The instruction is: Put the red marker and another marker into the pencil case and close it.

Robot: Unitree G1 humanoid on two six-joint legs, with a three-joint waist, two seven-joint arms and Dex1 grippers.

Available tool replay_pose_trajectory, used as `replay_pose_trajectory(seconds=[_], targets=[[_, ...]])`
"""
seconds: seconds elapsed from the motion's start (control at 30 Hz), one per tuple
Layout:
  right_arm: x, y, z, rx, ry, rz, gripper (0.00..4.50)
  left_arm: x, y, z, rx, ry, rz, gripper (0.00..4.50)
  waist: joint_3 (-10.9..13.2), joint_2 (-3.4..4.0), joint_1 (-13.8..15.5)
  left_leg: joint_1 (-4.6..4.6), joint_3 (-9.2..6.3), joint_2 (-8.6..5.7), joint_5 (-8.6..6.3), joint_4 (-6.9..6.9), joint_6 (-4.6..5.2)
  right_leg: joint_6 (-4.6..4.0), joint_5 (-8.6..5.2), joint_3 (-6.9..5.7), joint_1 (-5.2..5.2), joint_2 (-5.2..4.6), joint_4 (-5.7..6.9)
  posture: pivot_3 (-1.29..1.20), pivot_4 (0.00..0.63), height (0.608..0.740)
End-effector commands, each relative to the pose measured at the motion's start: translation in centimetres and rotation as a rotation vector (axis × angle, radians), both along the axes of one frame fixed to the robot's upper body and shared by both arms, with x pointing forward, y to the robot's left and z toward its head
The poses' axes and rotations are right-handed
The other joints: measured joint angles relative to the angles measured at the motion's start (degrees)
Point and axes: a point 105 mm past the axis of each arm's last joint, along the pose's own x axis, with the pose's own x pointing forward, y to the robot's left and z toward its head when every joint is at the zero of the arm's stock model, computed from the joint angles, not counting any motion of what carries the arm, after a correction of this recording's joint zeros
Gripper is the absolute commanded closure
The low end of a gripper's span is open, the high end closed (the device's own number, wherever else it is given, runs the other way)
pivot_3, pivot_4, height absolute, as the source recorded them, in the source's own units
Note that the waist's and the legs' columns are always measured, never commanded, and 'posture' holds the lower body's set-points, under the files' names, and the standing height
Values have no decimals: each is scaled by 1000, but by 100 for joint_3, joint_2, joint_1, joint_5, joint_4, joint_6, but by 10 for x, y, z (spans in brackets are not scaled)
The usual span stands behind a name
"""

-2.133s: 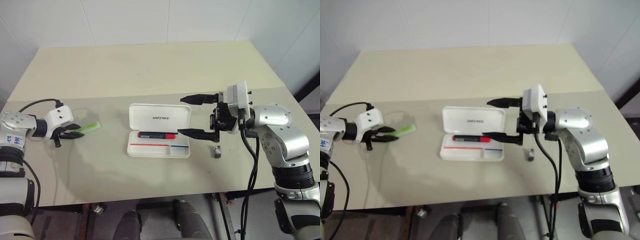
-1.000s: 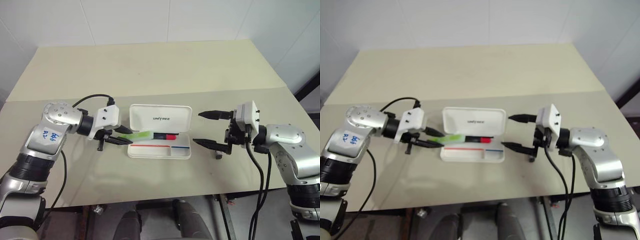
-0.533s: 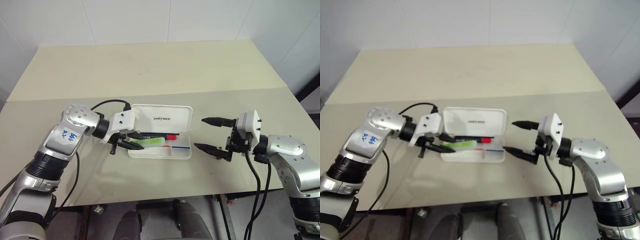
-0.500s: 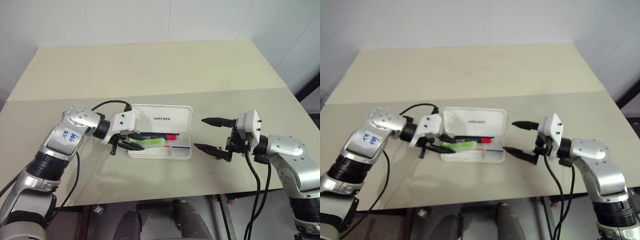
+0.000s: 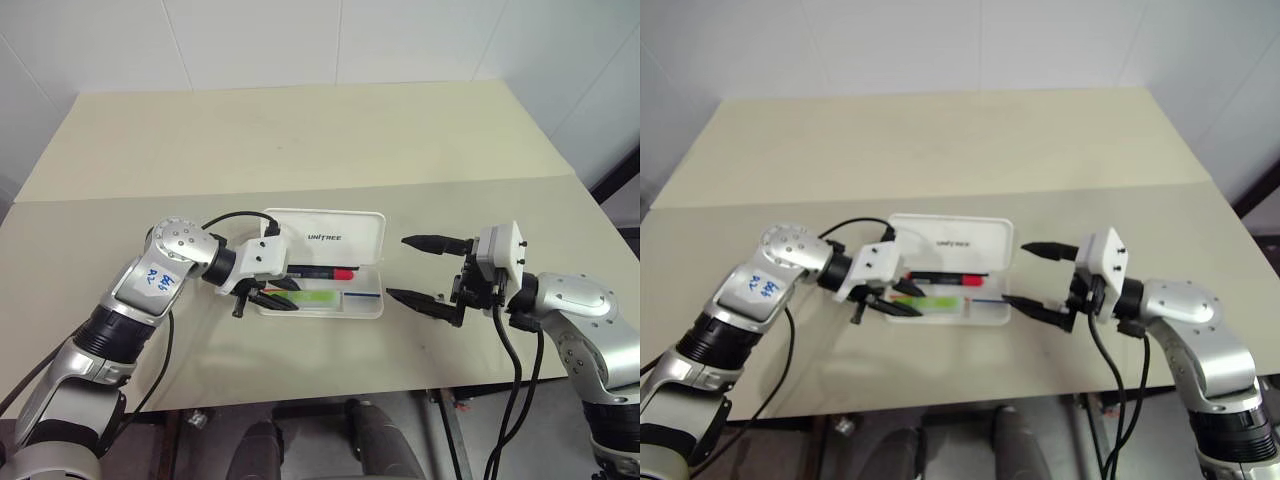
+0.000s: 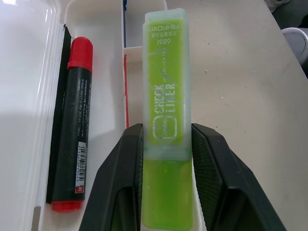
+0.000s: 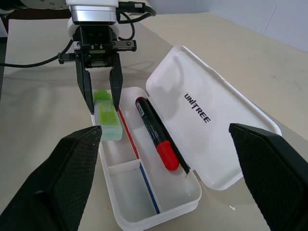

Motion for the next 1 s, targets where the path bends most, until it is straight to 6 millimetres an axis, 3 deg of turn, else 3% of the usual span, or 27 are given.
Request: replay_pose_trajectory(seconds=[0.03,0.27,0.6,0.9,1.0], targets=[[-5,-2,13,0,-53,-2,0,3,3,-1,18,-29,14,2409,0,0,0,0,0,0,0,0,0,0,0,0,0,0,0,0,150,740],[-2,0,14,5,-58,1,0,3,-4,9,-16,-40,-5,89,0,0,1,-1,0,0,0,1,0,1,0,0,0,0,0,0,150,740],[2,-4,17,-8,-48,-17,0,-11,-19,41,-202,-56,-103,37,0,0,-4,0,0,0,0,1,0,2,1,0,1,0,0,0,150,740],[-5,-27,1,-194,92,-164,0,-12,26,49,-331,-110,-124,37,0,0,12,3,0,0,0,0,0,-3,-2,0,1,-1,0,0,150,740],[-11,-36,-2,-227,123,-211,0,-11,31,53,-381,-125,-107,37,0,0,17,1,1,0,0,1,0,-5,-3,0,2,-2,-3,0,150,740]])
